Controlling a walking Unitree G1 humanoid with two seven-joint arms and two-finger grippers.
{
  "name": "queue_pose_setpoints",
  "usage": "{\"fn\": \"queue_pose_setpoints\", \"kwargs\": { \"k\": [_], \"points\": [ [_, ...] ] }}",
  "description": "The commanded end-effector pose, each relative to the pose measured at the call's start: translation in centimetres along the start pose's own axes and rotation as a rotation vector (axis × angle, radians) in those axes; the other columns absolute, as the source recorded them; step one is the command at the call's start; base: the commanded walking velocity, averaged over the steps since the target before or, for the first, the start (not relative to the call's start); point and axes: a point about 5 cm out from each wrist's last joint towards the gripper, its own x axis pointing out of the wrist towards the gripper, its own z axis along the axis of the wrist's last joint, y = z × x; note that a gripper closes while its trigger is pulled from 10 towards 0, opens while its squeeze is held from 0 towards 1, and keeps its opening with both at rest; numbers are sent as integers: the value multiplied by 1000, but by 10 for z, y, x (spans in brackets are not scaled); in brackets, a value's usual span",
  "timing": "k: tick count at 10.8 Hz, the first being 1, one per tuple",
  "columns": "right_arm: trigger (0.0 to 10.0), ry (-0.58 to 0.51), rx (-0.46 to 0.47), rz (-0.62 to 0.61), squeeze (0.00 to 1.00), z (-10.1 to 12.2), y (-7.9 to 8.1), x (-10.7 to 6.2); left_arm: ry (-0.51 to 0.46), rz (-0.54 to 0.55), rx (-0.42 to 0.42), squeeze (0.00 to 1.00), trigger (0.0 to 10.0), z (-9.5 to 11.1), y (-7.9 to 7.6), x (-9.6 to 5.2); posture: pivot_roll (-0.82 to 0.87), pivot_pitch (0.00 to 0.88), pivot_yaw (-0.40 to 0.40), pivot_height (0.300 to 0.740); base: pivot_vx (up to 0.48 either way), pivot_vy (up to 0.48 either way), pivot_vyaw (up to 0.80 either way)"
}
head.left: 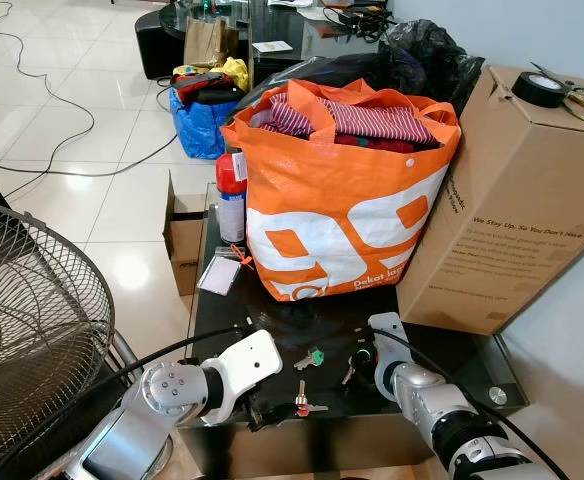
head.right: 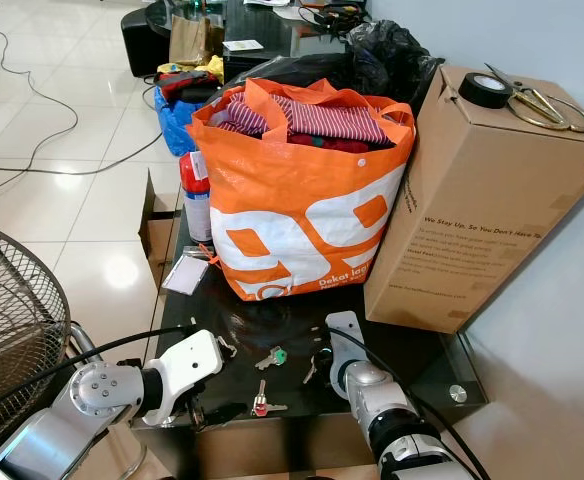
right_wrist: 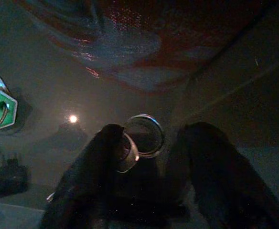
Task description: Hang keys on a hook
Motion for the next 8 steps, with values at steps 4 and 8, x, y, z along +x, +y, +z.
{"fn": "queue_pose_setpoints", "kwargs": {
  "k": [4, 8],
  "points": [
    [0, 47, -20, -31, 0, -9, -7, 0, -22, -16, 12, 0, 10000, 8, -4, 3, -165, 0, -89, 740, 0, 0, 0],
    [0, 46, -47, -76, 0, -10, -13, -1, -26, -19, 8, 0, 10000, 9, -7, 6, -171, 0, -95, 740, 0, 0, 0]
  ]
}}
